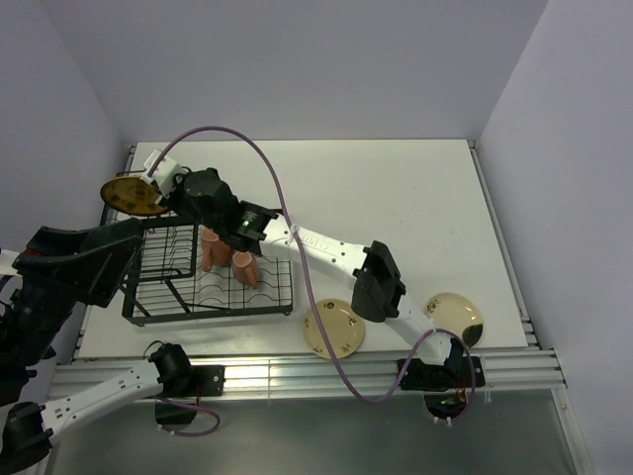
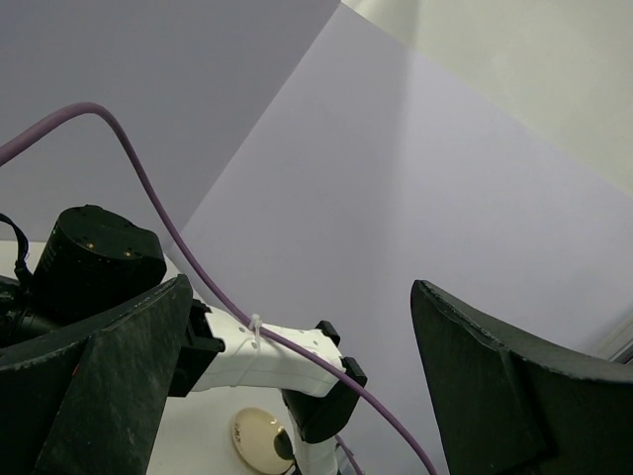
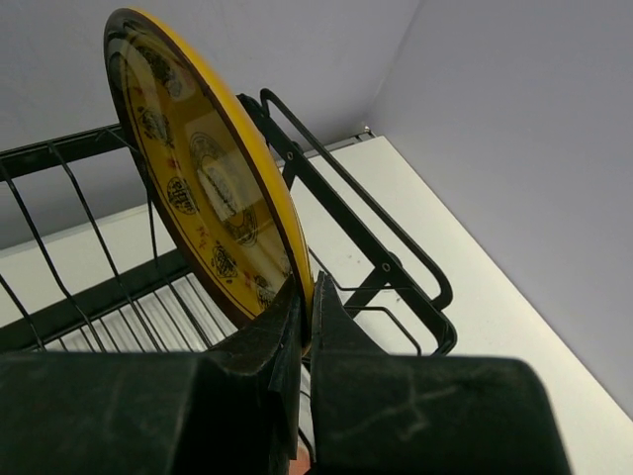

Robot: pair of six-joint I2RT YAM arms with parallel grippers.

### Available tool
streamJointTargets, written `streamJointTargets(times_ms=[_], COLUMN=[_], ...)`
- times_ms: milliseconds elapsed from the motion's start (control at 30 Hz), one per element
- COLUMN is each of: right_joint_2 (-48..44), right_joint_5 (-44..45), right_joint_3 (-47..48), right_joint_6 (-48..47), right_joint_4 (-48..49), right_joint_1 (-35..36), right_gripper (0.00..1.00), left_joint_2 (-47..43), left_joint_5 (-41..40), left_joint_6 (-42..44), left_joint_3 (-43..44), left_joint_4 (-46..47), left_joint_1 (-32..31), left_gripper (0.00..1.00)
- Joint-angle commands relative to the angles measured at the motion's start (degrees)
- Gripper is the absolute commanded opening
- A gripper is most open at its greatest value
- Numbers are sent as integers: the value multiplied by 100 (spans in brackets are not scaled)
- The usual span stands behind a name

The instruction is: Load the mixed dishes into the dish rack

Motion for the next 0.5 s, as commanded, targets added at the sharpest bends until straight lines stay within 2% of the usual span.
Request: streamJointTargets(times_ms=[0, 467], right_joint_2=[-161, -442], right_joint_5=[292, 231], right_joint_3=[-203, -1011], right_joint_6=[-103, 11], right_joint_4=[178, 591], right_joint_1=[33, -125], right_gripper=[0, 0], left_joint_2=[-117, -126], left_joint_5=[-87, -79], left_joint_6=[28, 72], left_joint_3=[117, 152], left_joint_4=[15, -55], left_joint_1=[-7, -7], left_gripper=[99, 99])
